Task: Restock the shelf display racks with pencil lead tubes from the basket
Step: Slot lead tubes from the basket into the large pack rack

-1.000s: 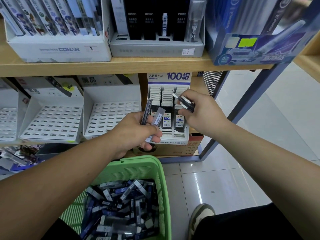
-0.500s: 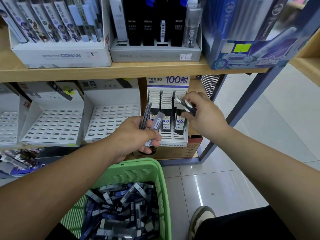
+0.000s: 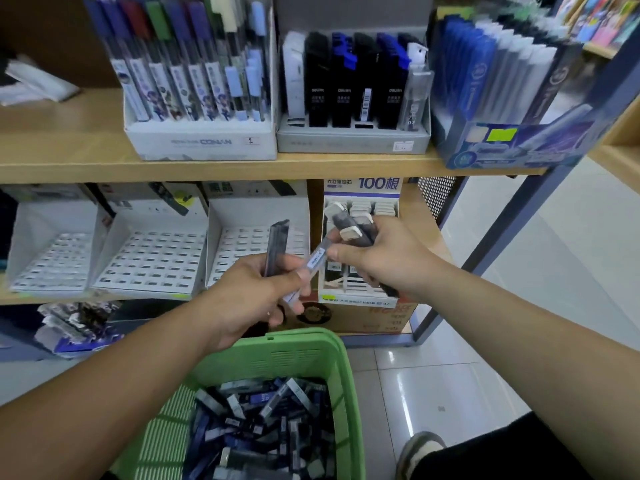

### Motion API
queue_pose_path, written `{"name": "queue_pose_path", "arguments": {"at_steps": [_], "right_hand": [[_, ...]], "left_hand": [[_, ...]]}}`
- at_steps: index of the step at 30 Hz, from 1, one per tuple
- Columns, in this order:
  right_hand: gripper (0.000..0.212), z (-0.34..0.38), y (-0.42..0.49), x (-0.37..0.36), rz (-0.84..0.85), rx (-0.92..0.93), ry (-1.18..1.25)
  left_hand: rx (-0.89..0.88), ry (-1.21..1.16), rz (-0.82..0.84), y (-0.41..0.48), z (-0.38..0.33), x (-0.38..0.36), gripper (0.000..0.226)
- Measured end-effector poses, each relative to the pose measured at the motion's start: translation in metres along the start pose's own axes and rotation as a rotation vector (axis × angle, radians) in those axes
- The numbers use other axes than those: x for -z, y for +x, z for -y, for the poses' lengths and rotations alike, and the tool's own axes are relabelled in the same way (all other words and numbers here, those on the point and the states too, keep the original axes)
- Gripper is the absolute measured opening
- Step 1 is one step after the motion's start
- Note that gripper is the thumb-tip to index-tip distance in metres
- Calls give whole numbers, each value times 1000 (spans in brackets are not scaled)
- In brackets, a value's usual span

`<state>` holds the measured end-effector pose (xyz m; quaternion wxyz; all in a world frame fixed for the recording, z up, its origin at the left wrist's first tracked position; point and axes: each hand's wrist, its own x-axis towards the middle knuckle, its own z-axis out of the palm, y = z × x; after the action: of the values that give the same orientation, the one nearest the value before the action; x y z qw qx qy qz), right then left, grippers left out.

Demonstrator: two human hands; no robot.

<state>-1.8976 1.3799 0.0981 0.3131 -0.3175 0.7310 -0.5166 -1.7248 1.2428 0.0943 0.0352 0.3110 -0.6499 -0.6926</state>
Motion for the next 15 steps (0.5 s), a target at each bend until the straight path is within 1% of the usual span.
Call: {"name": "queue_pose_path", "arguments": {"at_steps": [3, 4, 6, 8, 12, 13, 15], "right_hand": [[26, 16, -3, -18, 88, 12, 42], [26, 21, -3, -25, 120, 38, -12], [23, 27, 0, -41, 161, 125, -214], [18, 32, 3, -56, 174, 153, -284], [10, 38, 10, -82, 202, 114, -215], [11, 39, 11, -90, 209, 87, -202], [16, 38, 16, -105, 233, 24, -130]], "left_hand": [[-32, -15, -9, -14, 1, 19, 22], [-42, -33, -17, -19, 1, 26, 22], [-51, -60, -24, -30, 2, 41, 22], [-36, -103, -32, -37, 2, 56, 25], [-31, -350, -88, -48, 1, 85, 47], [-46, -365, -103, -50, 1, 91, 47], [-66, -307, -142, -53, 2, 100, 34]]}}
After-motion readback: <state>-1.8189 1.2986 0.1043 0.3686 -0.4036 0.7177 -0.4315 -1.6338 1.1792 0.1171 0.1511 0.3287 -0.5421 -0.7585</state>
